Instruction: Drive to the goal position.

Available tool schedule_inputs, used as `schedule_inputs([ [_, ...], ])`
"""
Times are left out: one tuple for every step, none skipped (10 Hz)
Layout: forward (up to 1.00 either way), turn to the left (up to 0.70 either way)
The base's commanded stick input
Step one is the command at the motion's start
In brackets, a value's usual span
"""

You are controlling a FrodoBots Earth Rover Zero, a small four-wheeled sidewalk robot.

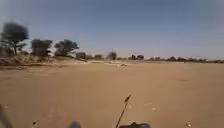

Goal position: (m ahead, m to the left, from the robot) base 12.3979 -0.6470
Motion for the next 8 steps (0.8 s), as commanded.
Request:
schedule_inputs([
  [0.5,0.0],
  [0.5,0.0],
  [0.5,0.0],
  [0.5,0.0],
  [0.5,0.0],
  [0.5,0.0],
  [0.5,0.0],
  [0.5,0.0],
])
